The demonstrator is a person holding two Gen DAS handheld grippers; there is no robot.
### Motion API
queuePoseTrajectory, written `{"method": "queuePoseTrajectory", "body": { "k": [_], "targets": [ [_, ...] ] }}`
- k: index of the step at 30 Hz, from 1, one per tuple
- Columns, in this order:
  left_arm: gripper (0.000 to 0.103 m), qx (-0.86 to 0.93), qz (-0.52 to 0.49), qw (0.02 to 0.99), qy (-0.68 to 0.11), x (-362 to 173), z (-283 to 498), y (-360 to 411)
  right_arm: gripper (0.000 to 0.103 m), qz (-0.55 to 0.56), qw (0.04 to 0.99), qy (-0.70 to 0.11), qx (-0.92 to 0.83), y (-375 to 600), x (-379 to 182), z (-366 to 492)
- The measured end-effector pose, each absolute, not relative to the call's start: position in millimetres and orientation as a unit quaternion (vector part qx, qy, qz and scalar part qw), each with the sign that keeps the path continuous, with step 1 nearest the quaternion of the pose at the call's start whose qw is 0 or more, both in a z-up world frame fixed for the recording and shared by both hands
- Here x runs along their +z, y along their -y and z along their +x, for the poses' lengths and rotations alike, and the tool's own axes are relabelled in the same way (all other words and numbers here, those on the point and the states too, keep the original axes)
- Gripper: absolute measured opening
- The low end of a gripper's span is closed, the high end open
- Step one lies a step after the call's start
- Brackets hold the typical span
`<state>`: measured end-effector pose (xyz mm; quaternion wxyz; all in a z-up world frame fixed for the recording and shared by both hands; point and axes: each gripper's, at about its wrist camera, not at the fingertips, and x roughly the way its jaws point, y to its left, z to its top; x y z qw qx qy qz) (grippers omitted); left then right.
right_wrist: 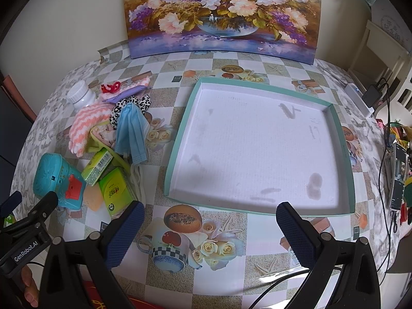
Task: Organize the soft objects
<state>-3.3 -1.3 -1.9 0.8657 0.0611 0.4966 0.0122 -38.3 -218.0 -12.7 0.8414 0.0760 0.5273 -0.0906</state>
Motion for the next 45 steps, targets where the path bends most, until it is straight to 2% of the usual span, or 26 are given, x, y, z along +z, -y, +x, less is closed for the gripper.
{"method": "queuePoseTrajectory", "body": {
  "k": [35,45],
  "targets": [
    [0.103,0.006,0.057,0.865,-0.498,-1,-3,2,0.103,0.074,0.841,-0.528,-0.090,217,-13,-37],
    [0.103,-0.036,0.034,0.861,-0.506,10,6,-2,0.103,0.081,0.860,-0.496,-0.092,220,3,-40]
  ]
}}
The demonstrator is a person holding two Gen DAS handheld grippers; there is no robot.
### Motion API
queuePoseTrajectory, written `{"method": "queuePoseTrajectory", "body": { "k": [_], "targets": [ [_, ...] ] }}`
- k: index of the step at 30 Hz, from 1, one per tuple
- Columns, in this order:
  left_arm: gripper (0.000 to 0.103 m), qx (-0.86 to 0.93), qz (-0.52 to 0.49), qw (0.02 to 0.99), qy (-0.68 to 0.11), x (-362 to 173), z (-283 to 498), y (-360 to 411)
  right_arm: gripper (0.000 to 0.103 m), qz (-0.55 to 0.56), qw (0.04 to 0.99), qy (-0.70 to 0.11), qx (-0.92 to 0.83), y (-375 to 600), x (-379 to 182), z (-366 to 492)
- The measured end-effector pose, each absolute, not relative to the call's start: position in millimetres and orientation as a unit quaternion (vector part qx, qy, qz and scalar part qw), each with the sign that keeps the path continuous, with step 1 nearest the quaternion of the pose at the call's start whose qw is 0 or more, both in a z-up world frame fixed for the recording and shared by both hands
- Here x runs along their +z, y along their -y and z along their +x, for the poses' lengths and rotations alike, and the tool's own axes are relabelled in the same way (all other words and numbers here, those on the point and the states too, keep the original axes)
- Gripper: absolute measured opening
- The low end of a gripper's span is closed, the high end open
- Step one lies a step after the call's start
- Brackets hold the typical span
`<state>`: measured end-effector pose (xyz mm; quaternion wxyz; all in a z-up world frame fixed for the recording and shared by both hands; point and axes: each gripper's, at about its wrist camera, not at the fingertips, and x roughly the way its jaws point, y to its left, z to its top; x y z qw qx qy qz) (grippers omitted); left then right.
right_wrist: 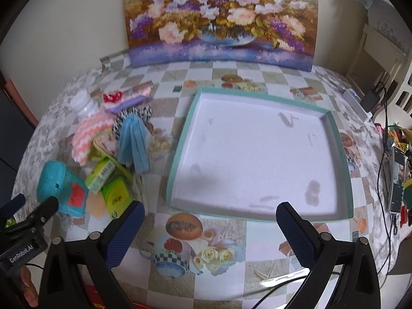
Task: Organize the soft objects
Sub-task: 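Grasp the pink zigzag towel with the left gripper while the right grasps the blue mask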
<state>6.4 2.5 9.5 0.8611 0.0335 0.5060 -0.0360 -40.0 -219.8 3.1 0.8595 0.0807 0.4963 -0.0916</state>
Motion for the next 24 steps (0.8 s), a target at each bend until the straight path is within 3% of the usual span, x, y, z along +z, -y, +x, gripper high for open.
{"method": "queuePoseTrajectory", "body": {
  "k": [8,14,24],
  "targets": [
    [0.103,-0.068,0.026,0.845,-0.530,29,37,-7,0.103,0.119,0.861,-0.493,-0.044,214,18,-16],
    [0.103,-0.077,0.024,0.826,-0.558,33,72,-15,0.102,0.108,0.835,-0.540,0.008,181,1,14],
    [0.102,-0.067,-0.048,0.785,-0.614,5,124,-19,0.089,0.127,0.811,-0.571,0.007,175,-18,69]
  ]
}}
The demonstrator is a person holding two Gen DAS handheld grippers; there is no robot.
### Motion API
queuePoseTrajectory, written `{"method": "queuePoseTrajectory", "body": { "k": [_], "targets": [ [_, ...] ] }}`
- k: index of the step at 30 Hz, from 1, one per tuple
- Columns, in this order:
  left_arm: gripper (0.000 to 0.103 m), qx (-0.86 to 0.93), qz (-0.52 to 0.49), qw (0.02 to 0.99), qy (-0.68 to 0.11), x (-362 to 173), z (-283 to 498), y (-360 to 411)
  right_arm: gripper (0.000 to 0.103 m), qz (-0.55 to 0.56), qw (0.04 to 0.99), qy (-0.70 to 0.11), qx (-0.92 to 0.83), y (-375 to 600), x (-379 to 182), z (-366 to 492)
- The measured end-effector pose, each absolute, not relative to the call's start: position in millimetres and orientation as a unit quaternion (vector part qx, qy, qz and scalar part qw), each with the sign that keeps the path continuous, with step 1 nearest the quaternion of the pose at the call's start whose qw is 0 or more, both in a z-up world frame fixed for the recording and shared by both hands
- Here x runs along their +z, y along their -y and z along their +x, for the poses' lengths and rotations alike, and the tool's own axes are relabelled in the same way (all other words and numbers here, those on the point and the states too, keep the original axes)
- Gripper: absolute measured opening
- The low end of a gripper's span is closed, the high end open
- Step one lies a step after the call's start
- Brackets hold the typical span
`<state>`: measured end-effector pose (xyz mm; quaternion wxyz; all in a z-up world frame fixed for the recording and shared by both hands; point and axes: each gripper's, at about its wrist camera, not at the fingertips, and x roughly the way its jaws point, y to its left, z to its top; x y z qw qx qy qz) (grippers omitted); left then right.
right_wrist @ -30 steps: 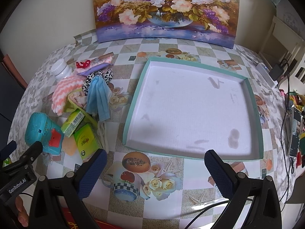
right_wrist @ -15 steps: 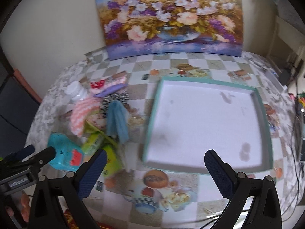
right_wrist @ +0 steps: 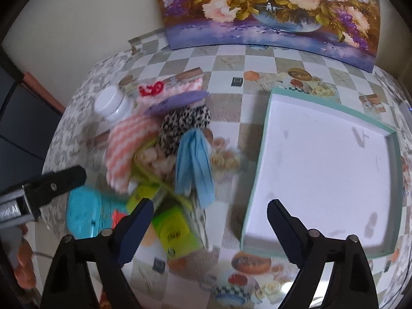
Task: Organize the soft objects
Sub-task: 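Grasp the pink zigzag towel with the left gripper while the right grasps the blue mask, then carry the pink towel and blue mask with both grippers over the white tray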
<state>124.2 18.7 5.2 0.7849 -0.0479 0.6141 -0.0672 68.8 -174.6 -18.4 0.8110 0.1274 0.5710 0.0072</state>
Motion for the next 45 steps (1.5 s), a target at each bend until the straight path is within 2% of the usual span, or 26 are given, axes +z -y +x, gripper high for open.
{"method": "queuePoseTrajectory", "body": {
  "k": [3,9,13,18,19,23,26,30,36,45],
  "targets": [
    [0.092,-0.057,-0.079,0.777,-0.622,-4,138,-18,0.085,0.145,0.807,-0.573,0.014,172,-26,87],
    [0.083,-0.041,-0.115,0.763,-0.635,-23,160,-12,0.077,0.137,0.794,-0.592,0.019,162,-50,107],
    [0.069,-0.043,-0.124,0.755,-0.642,-33,169,-4,0.072,0.141,0.792,-0.594,0.010,166,-61,111],
    [0.053,-0.040,-0.123,0.753,-0.645,-43,174,4,0.053,0.143,0.794,-0.591,0.007,171,-66,112],
    [0.048,-0.040,-0.123,0.753,-0.645,-45,174,5,0.051,0.145,0.794,-0.591,0.006,172,-67,112],
    [0.026,-0.040,-0.126,0.757,-0.641,-49,174,6,0.030,0.155,0.790,-0.593,0.024,171,-70,113],
    [0.016,-0.036,-0.122,0.760,-0.637,-46,173,6,0.015,0.152,0.792,-0.590,0.030,169,-68,113],
    [0.013,-0.031,-0.121,0.771,-0.625,-39,171,3,0.010,0.151,0.800,-0.580,0.034,170,-59,111],
    [0.012,-0.029,-0.126,0.789,-0.601,-15,165,-2,0.008,0.166,0.811,-0.560,0.041,176,-42,108],
    [0.012,-0.049,-0.133,0.835,-0.532,58,149,6,0.008,0.172,0.841,-0.511,0.044,188,4,97]
  ]
}}
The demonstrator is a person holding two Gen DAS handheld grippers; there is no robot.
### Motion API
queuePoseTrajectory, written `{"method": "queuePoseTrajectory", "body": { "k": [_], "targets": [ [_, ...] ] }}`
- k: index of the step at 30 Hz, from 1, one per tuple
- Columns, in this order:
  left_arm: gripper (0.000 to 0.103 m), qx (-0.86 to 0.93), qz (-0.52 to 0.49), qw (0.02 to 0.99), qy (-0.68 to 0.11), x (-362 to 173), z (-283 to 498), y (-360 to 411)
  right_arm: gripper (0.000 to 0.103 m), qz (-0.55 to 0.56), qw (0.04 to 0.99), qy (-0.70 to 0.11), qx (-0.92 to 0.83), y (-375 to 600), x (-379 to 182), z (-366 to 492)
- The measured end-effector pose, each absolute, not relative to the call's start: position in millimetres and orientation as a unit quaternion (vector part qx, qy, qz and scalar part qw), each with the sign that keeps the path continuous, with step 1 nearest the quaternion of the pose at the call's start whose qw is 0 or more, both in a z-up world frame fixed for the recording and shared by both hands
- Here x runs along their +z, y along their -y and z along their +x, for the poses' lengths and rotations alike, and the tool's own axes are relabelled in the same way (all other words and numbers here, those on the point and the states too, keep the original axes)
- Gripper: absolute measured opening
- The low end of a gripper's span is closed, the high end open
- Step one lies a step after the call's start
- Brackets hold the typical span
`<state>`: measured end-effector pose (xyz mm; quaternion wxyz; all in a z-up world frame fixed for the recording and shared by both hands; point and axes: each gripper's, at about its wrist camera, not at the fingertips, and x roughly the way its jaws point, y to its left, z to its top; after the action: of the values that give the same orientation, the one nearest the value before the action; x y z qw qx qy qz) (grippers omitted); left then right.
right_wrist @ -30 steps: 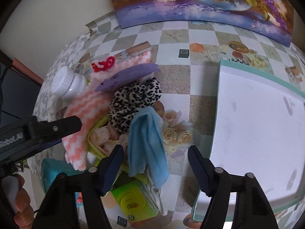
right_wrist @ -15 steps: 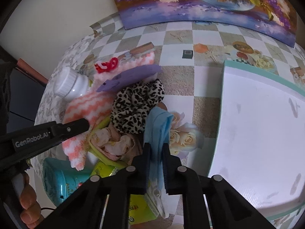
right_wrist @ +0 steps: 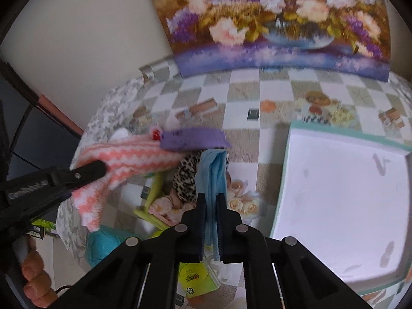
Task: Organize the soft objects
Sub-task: 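Carry the pink towel and blue mask with both grippers over the white tray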
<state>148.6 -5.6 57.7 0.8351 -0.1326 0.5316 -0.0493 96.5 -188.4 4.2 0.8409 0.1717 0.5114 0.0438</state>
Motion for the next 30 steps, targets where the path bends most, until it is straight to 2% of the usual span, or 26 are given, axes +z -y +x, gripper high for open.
{"method": "queuePoseTrajectory", "body": {
  "k": [7,13,30],
  "targets": [
    [0.012,-0.069,-0.125,0.873,-0.467,117,128,18,0.008,0.180,0.866,-0.464,0.039,204,42,81],
    [0.012,-0.104,-0.112,0.887,-0.436,145,110,48,0.008,0.183,0.879,-0.440,0.005,230,60,69],
    [0.012,-0.243,-0.053,0.846,-0.471,119,79,199,0.008,0.253,0.832,-0.439,-0.227,399,51,10]
  ]
}}
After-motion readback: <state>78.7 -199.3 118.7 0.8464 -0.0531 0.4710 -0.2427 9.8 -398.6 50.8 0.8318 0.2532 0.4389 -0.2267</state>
